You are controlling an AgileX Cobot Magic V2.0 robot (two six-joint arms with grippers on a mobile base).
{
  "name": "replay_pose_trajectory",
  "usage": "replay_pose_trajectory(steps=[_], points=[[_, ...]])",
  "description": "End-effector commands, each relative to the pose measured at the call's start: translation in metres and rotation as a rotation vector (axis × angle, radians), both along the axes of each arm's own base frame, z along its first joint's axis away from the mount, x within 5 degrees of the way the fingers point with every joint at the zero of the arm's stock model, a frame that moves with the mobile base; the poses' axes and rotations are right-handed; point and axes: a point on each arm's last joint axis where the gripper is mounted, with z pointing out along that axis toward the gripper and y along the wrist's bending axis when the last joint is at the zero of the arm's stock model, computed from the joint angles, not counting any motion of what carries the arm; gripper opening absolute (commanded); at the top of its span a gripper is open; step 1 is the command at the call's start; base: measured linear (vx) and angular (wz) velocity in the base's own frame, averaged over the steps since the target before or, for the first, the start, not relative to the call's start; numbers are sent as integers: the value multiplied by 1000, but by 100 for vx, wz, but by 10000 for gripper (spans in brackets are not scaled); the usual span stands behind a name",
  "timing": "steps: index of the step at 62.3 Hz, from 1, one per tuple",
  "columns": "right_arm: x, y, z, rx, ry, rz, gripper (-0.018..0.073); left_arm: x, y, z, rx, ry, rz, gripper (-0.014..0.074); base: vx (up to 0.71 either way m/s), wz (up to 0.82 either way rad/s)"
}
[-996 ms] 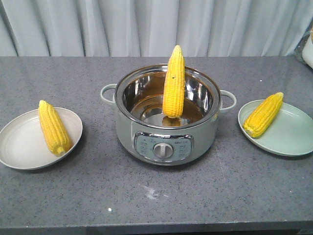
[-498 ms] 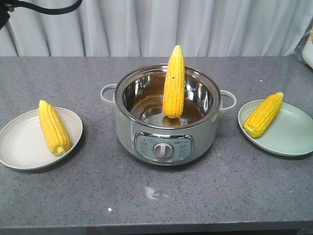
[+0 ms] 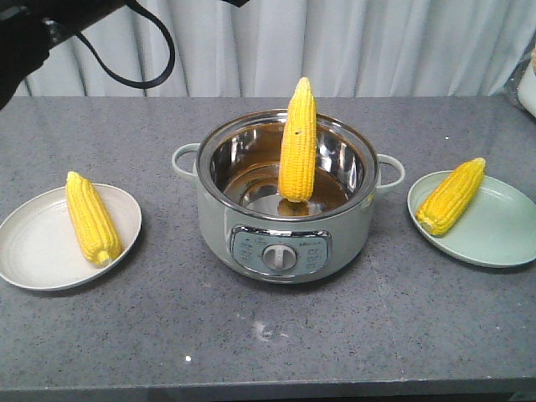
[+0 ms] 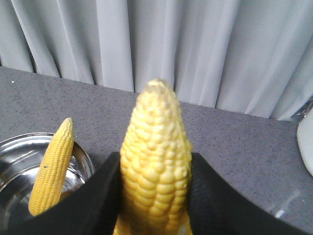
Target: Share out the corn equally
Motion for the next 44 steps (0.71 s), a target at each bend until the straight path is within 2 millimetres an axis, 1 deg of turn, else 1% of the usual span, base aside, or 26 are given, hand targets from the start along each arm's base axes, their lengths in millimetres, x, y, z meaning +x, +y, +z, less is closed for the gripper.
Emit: replay_pose_trajectory(steps=[1,5,12,24,35,44], points=[[-17,3,15,-4,-60,5,-4,-12,10,21,-97,-14,-10,-7,0,0],[-17,3,15,-4,-60,5,-4,-12,9,19,-96,16,-8,-7,0,0],[-17,3,15,-4,-59,5,-4,-14,7,19,-166,69,-30,-7,0,0],[-17,3,15,-4,-59,5,-4,-13,12,19,-173,78,-22,-7,0,0],[-17,3,15,-4,-59,5,-4,-13,11,18,-230,137,-34,-7,0,0],[-17,3,15,-4,-59,5,-4,-8,8,18,-227,141,-34,-7,0,0]])
